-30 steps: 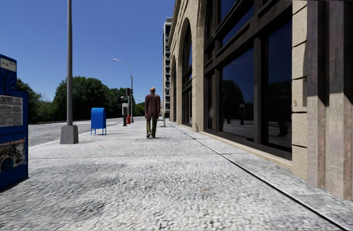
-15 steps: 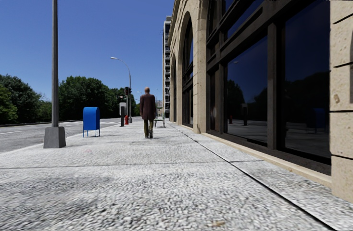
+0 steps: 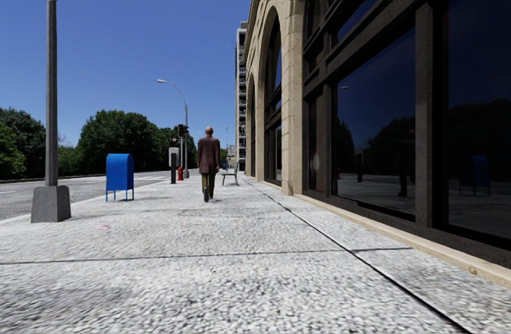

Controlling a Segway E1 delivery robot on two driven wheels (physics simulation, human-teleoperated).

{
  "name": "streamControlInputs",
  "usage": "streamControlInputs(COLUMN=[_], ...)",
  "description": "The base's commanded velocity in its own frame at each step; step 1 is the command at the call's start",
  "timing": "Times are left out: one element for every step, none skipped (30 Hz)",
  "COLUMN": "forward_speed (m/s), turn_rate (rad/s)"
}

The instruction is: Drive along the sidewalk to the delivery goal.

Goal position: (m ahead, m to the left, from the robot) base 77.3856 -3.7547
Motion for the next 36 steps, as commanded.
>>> streamControlInputs(forward_speed=[1.26,1.26,1.26,1.26,1.26,1.26,1.26,1.26,1.26,1.26,1.26,1.26,1.26,1.26,1.26,1.26,1.26,1.26,1.26,1.26,1.26,1.26,1.26,1.26,1.26,1.26,1.26,1.26,1.26,1.26,1.26,1.26,1.26,1.26,1.26,1.26], turn_rate=[0.00,0.00,0.00,0.00,0.00,0.00,0.00,0.00,0.36,0.36,0.44,0.63,0.63,0.63,0.54,0.00,0.00,0.00,0.00,0.00,0.00,0.00,0.03,0.03,0.19,0.28,0.31,0.31,0.31,0.31,0.32,0.32,0.33,0.33,0.33,0.42])
